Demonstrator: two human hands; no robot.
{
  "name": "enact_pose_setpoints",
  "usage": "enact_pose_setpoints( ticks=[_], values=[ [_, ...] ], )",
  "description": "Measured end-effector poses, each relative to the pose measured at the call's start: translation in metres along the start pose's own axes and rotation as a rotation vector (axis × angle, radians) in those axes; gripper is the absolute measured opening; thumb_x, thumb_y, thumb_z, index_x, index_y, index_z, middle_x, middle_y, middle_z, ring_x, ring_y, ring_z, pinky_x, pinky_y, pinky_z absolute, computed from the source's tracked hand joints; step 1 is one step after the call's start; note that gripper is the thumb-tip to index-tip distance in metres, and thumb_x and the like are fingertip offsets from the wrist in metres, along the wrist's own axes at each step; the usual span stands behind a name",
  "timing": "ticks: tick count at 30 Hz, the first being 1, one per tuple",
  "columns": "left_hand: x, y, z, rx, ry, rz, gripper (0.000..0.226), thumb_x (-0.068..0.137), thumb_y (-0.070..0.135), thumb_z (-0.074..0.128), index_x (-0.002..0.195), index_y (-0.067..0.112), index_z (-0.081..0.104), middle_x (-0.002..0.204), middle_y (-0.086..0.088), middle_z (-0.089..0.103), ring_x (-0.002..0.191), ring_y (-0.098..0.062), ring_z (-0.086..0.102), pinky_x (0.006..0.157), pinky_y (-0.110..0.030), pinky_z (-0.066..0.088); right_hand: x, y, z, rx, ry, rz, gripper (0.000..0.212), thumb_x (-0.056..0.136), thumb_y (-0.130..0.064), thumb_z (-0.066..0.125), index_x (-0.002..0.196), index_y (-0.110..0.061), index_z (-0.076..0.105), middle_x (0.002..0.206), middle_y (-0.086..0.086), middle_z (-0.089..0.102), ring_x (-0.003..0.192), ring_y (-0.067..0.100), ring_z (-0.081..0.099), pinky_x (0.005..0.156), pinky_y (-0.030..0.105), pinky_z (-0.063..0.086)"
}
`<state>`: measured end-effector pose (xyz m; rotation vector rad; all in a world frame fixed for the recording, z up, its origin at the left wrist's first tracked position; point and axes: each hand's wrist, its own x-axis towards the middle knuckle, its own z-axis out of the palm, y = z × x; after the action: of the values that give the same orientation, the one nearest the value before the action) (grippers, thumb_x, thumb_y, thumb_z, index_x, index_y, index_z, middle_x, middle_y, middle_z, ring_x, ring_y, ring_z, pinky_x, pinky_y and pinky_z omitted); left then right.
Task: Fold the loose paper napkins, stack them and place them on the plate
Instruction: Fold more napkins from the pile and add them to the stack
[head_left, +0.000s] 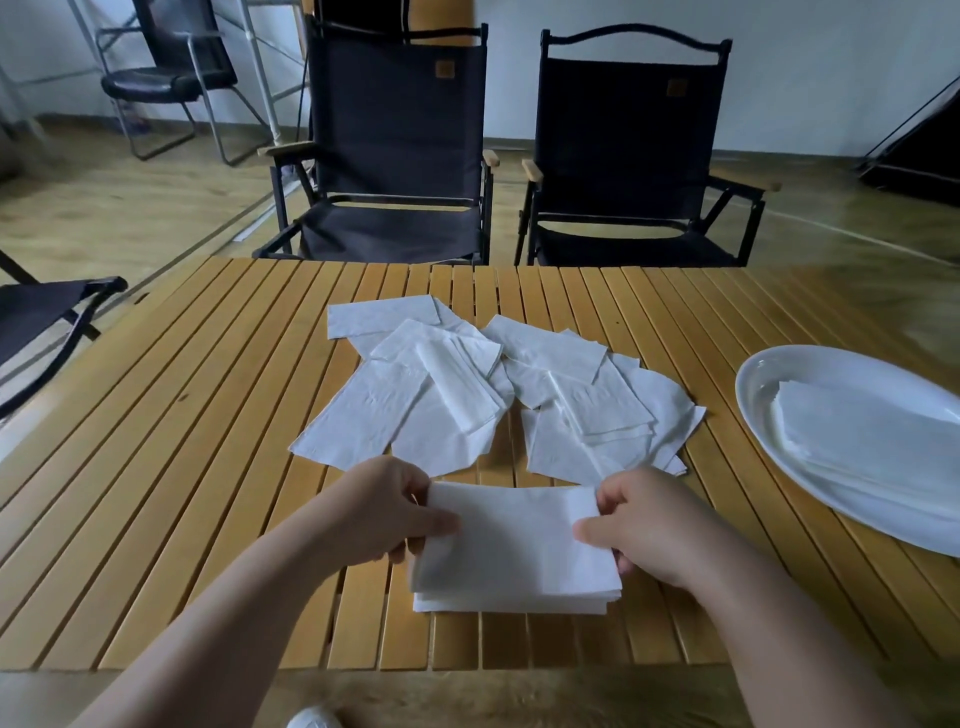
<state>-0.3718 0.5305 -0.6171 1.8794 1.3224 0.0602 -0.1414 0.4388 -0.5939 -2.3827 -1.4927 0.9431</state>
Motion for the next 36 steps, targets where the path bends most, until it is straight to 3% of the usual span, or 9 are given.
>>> enact_pose_setpoints(
  ticks=[5, 10, 12, 15, 19, 25, 30, 33, 36],
  values=[
    [0.004, -0.001, 0.001, 0.151, -0.007, -0.051, 0.027, 0.085, 0.045, 0.072, 0.079, 0.019, 0.07, 0.072, 0.001, 0.064, 0.06, -0.01, 0.052, 0.053, -0.019, 0.039, 0.003, -0.002, 0.005, -0.147, 0.012, 0.04, 0.02, 0.087, -0.041, 0.071, 0.095, -0.026, 0.059, 0.089, -0.004, 0.065, 0.077, 0.012, 0.063, 0.063, 0.025, 0.048],
    [0.003, -0.004, -0.011, 0.193, 0.215, -0.023, 0.023, 0.089, 0.047, 0.066, 0.088, 0.024, 0.062, 0.087, 0.007, 0.064, 0.07, -0.009, 0.059, 0.058, -0.021, 0.046, 0.007, -0.006, 0.004, 0.008, 0.293, -0.115, 0.022, 0.091, -0.032, 0.069, 0.101, -0.029, 0.049, 0.101, -0.013, 0.056, 0.087, 0.007, 0.057, 0.06, 0.018, 0.04],
    [0.005, -0.01, -0.015, 0.249, 0.327, 0.027, 0.015, 0.09, 0.039, 0.067, 0.1, 0.029, 0.062, 0.107, 0.01, 0.061, 0.081, -0.008, 0.059, 0.066, -0.022, 0.05, 0.015, -0.014, 0.011, 0.036, 0.352, -0.277, 0.016, 0.096, -0.027, 0.061, 0.109, -0.035, 0.055, 0.119, -0.018, 0.052, 0.113, 0.008, 0.052, 0.075, 0.018, 0.043],
    [0.015, -0.023, -0.012, 0.325, 0.351, 0.085, 0.022, 0.091, 0.035, 0.067, 0.113, 0.037, 0.064, 0.12, 0.013, 0.051, 0.109, -0.011, 0.051, 0.086, -0.027, 0.048, 0.031, -0.035, 0.029, -0.104, 0.221, -0.393, 0.028, 0.103, -0.028, 0.045, 0.122, -0.038, 0.063, 0.155, -0.022, 0.032, 0.142, 0.008, 0.024, 0.112, 0.042, 0.029],
    [0.027, -0.03, -0.006, 0.322, 0.406, 0.119, 0.013, 0.092, 0.035, 0.067, 0.104, 0.036, 0.069, 0.11, 0.013, 0.054, 0.107, -0.011, 0.051, 0.081, -0.024, 0.045, 0.047, -0.048, 0.047, -0.282, 0.095, -0.422, 0.042, 0.104, -0.026, 0.032, 0.136, -0.037, 0.058, 0.165, -0.02, 0.011, 0.148, 0.009, 0.009, 0.117, 0.047, 0.016],
    [0.031, -0.028, -0.006, 0.285, 0.423, 0.127, 0.006, 0.094, 0.03, 0.063, 0.095, 0.032, 0.069, 0.106, 0.012, 0.057, 0.1, -0.01, 0.054, 0.079, -0.024, 0.048, 0.055, -0.048, 0.054, -0.278, 0.079, -0.447, 0.044, 0.105, -0.024, 0.028, 0.142, -0.031, 0.051, 0.161, -0.022, 0.024, 0.147, 0.004, 0.015, 0.114, 0.044, 0.017],
    [0.023, -0.014, -0.012, 0.147, 0.459, 0.147, 0.008, 0.1, 0.025, 0.054, 0.095, 0.032, 0.054, 0.106, 0.012, 0.061, 0.085, -0.004, 0.06, 0.057, -0.013, 0.039, 0.052, -0.045, 0.048, -0.064, 0.373, -0.48, 0.026, 0.099, -0.031, 0.052, 0.118, -0.029, 0.07, 0.133, -0.019, 0.06, 0.129, 0.002, 0.046, 0.109, 0.036, 0.028],
    [0.016, -0.005, -0.012, -0.052, 0.43, 0.173, 0.005, 0.102, 0.025, 0.05, 0.1, 0.029, 0.053, 0.099, 0.01, 0.068, 0.07, -0.009, 0.066, 0.051, -0.028, 0.056, 0.051, -0.04, 0.045, 0.089, 0.569, -0.557, 0.018, 0.089, -0.027, 0.071, 0.105, -0.023, 0.077, 0.108, -0.012, 0.072, 0.107, 0.006, 0.061, 0.099, 0.044, 0.048],
    [0.012, 0.0, -0.012, -0.201, 0.431, 0.268, 0.008, 0.102, 0.021, 0.05, 0.098, 0.027, 0.052, 0.102, 0.007, 0.069, 0.084, -0.003, 0.071, 0.063, -0.041, 0.062, 0.047, -0.038, 0.04, 0.206, 0.656, -0.615, 0.012, 0.083, -0.024, 0.078, 0.095, -0.02, 0.077, 0.095, -0.012, 0.072, 0.093, 0.007, 0.064, 0.085, 0.036, 0.055]
  ],
)
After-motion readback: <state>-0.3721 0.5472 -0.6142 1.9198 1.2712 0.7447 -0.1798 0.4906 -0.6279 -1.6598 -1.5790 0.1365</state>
